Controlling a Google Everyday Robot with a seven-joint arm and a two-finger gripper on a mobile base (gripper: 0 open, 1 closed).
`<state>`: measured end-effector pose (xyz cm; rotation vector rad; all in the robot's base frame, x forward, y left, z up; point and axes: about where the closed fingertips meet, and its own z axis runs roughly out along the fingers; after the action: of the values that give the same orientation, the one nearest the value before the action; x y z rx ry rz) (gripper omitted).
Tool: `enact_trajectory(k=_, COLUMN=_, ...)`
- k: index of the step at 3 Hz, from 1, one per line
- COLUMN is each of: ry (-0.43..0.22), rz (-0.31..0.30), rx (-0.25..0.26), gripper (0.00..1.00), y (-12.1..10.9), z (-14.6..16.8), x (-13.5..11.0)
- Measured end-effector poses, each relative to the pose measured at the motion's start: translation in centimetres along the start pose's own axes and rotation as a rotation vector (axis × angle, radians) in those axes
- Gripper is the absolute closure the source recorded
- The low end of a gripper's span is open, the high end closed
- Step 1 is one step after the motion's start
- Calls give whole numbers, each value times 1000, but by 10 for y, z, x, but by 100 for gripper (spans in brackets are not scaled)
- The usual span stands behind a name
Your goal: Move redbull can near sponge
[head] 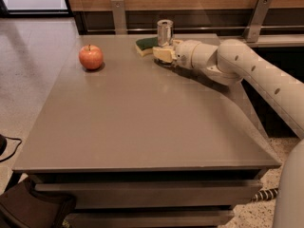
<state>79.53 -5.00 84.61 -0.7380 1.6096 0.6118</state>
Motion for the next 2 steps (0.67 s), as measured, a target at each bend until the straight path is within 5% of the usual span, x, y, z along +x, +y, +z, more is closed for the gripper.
enact_trajectory(k=1, ry=-6, rz=6, rx=-5, gripper=87, y=2, z=5, x=4)
enact_trajectory(k=2, ry=-7, rz=7, rx=-11, gripper=54, y=5, z=8, x=4)
